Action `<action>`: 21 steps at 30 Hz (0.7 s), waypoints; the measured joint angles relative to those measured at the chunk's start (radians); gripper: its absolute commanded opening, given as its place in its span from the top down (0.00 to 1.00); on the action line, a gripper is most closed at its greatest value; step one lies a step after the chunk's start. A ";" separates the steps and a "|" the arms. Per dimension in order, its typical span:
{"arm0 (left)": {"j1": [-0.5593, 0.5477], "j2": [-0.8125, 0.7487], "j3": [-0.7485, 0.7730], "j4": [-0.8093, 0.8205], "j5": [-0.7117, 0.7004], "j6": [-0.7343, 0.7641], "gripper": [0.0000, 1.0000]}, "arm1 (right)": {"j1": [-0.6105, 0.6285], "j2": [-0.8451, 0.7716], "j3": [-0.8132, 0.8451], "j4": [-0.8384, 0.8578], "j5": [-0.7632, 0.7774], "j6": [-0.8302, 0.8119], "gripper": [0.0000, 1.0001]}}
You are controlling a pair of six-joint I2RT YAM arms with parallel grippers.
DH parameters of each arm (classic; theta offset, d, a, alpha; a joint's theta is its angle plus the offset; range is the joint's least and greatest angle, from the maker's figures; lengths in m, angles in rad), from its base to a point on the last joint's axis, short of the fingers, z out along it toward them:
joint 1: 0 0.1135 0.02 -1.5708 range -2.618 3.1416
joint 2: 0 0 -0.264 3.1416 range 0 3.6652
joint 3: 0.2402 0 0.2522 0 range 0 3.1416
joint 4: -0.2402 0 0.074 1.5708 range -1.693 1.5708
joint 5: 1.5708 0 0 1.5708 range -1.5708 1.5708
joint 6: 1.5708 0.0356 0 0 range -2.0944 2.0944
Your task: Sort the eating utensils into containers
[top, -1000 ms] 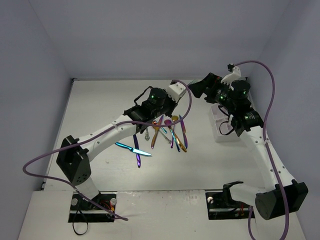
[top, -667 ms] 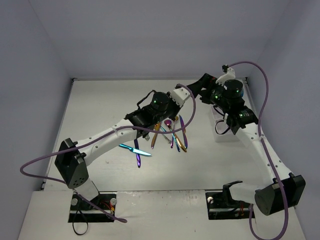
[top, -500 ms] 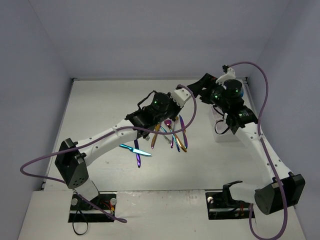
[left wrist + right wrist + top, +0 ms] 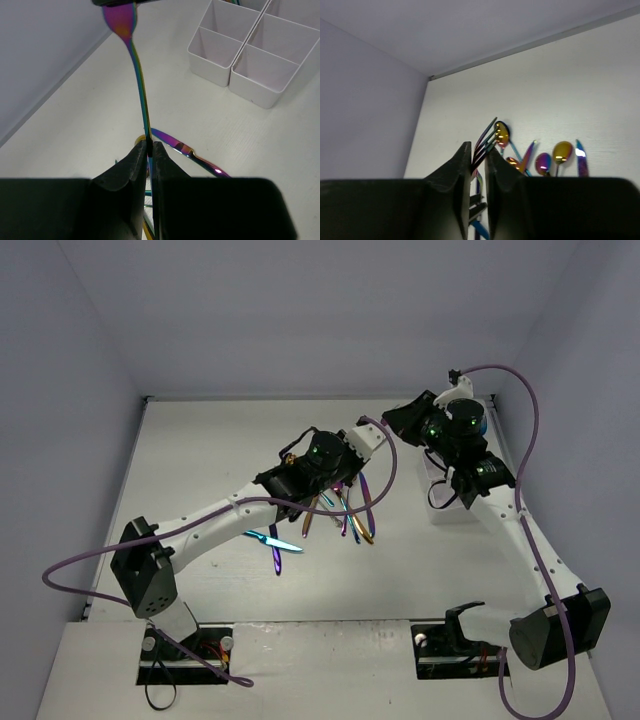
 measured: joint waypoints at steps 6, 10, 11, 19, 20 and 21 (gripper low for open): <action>-0.004 0.000 -0.019 0.018 -0.005 0.000 0.98 | 0.022 -0.001 0.000 0.020 -0.018 0.028 1.00; -0.004 0.000 -0.032 0.035 -0.009 0.000 0.63 | 0.022 -0.001 -0.001 0.020 -0.011 0.016 1.00; -0.005 -0.001 -0.037 0.035 -0.014 0.001 0.50 | 0.021 -0.001 -0.001 0.019 -0.002 0.003 1.00; -0.009 -0.035 -0.122 0.008 -0.138 -0.034 0.26 | -0.017 0.000 -0.001 0.012 0.119 -0.144 1.00; -0.007 -0.044 -0.131 -0.009 -0.161 -0.048 0.25 | -0.025 0.000 0.000 0.011 0.126 -0.158 1.00; -0.005 -0.054 -0.140 -0.026 -0.184 -0.062 0.25 | -0.032 0.000 0.001 0.011 0.133 -0.173 1.00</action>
